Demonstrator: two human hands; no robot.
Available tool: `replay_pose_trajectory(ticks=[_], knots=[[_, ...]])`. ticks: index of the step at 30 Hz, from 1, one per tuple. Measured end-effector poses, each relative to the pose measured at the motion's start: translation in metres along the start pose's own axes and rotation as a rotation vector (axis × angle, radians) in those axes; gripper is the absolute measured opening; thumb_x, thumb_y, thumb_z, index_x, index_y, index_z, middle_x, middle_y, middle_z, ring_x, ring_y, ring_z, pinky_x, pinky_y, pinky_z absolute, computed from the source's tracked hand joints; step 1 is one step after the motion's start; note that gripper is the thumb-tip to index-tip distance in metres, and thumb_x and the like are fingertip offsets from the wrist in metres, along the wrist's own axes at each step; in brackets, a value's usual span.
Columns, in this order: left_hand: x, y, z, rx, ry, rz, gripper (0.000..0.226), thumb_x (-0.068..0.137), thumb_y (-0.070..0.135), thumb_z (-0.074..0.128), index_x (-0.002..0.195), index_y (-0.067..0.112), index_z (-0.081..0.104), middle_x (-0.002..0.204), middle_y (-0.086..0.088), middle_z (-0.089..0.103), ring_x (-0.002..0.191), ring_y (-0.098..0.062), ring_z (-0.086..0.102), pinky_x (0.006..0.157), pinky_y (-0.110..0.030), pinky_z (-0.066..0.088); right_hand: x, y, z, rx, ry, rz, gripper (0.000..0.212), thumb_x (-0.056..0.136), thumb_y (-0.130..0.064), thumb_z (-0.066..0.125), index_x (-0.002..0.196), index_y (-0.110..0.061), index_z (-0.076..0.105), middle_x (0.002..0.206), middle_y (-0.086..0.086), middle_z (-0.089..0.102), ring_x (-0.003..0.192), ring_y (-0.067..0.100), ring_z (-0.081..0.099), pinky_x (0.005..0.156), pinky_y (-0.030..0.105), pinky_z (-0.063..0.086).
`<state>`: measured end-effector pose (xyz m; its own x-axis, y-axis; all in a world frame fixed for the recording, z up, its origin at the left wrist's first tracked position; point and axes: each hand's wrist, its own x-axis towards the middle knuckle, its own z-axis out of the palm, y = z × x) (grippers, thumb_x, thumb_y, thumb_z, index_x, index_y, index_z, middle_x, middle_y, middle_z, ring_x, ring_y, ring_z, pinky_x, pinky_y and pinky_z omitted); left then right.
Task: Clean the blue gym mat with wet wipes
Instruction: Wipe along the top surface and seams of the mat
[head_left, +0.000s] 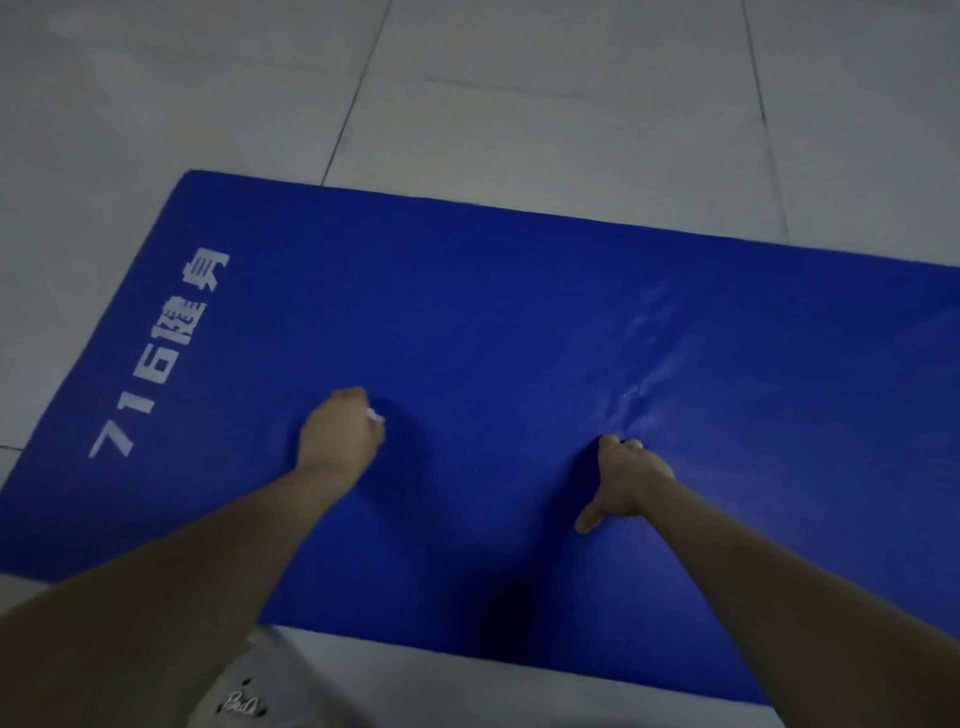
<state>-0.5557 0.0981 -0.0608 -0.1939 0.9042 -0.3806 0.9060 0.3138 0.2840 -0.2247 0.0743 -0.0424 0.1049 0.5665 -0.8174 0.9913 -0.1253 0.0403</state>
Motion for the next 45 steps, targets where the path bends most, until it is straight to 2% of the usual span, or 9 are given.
replay_pose_trajectory(ticks=[7,14,16,20,23,25,30,37,45], knots=[[-0.014,0.019,0.018,-0.189,0.113,-0.155,0.024,0.103,0.022,0.046,0.099,0.001,0.057,0.102,-0.014,0.067,0.083,-0.032,0.067,0.075,-0.051,0.056,0.007,0.001,-0.002,-0.027,-0.002,-0.020,0.125,0.054,-0.064,0.090,0.146,-0.007,0.027,0.143,0.015,0.042,0.128,0.029,0.050,0.098,0.041,0.052],[-0.054,0.123,0.076,-0.018,0.013,0.203,0.023,0.103,0.026,0.050,0.109,0.006,0.057,0.115,-0.014,0.061,0.100,-0.029,0.061,0.077,-0.036,0.046,0.009,0.004,-0.001,-0.032,0.036,-0.034,0.120,0.050,-0.063,0.092,0.140,-0.009,0.034,0.135,0.012,0.048,0.121,0.028,0.054,0.093,0.040,0.053],[-0.071,0.152,0.095,0.013,-0.037,0.352,0.023,0.102,0.027,0.052,0.114,0.008,0.057,0.120,-0.012,0.061,0.109,-0.027,0.060,0.087,-0.033,0.048,0.011,0.004,0.001,-0.025,0.048,-0.040,0.115,0.052,-0.060,0.093,0.138,-0.008,0.036,0.133,0.013,0.050,0.122,0.028,0.054,0.094,0.040,0.052],[-0.093,0.176,0.115,0.028,-0.182,0.602,0.025,0.097,0.023,0.061,0.118,0.009,0.059,0.121,-0.010,0.061,0.122,-0.026,0.056,0.116,-0.033,0.037,0.017,0.007,0.005,-0.024,0.129,-0.078,0.071,0.082,-0.039,0.077,0.133,-0.007,0.039,0.134,0.014,0.051,0.122,0.027,0.053,0.097,0.038,0.052],[-0.082,0.149,0.104,0.146,-0.154,0.725,0.020,0.103,0.020,0.049,0.118,0.010,0.059,0.118,-0.008,0.060,0.120,-0.026,0.056,0.118,-0.034,0.033,0.014,0.007,0.003,-0.029,0.076,-0.071,0.098,0.062,-0.056,0.088,0.131,-0.009,0.037,0.129,0.012,0.051,0.118,0.027,0.055,0.094,0.038,0.053],[-0.072,0.116,0.090,0.190,-0.118,0.702,0.019,0.105,0.020,0.045,0.114,0.011,0.059,0.114,-0.008,0.060,0.114,-0.027,0.057,0.114,-0.032,0.035,0.010,0.006,-0.001,-0.029,0.040,-0.065,0.118,0.049,-0.064,0.091,0.137,-0.009,0.035,0.132,0.012,0.049,0.120,0.028,0.054,0.093,0.039,0.053],[-0.048,0.028,0.039,0.128,-0.040,0.285,0.012,0.098,0.018,0.058,0.089,0.016,0.050,0.102,-0.005,0.061,0.083,-0.021,0.057,0.067,-0.032,0.041,-0.004,0.007,0.000,0.002,0.052,-0.045,0.125,0.055,-0.064,0.090,0.146,-0.008,0.025,0.141,0.014,0.040,0.124,0.032,0.053,0.090,0.042,0.053],[-0.042,-0.027,0.005,-0.072,0.028,-0.180,0.017,0.100,0.017,0.052,0.101,0.002,0.059,0.105,-0.012,0.069,0.089,-0.031,0.066,0.080,-0.049,0.057,-0.027,0.008,0.037,-0.028,0.004,0.019,0.133,0.060,-0.069,0.084,0.155,-0.008,0.012,0.151,0.015,0.027,0.130,0.033,0.050,0.089,0.042,0.050],[-0.096,0.080,0.080,-0.081,-0.010,0.203,0.013,0.100,0.020,0.052,0.097,0.009,0.056,0.104,-0.011,0.063,0.095,-0.028,0.059,0.081,-0.038,0.048,-0.019,0.013,0.038,-0.029,0.044,-0.027,0.127,0.050,-0.071,0.087,0.144,-0.009,0.027,0.138,0.014,0.041,0.123,0.031,0.053,0.091,0.041,0.052]])
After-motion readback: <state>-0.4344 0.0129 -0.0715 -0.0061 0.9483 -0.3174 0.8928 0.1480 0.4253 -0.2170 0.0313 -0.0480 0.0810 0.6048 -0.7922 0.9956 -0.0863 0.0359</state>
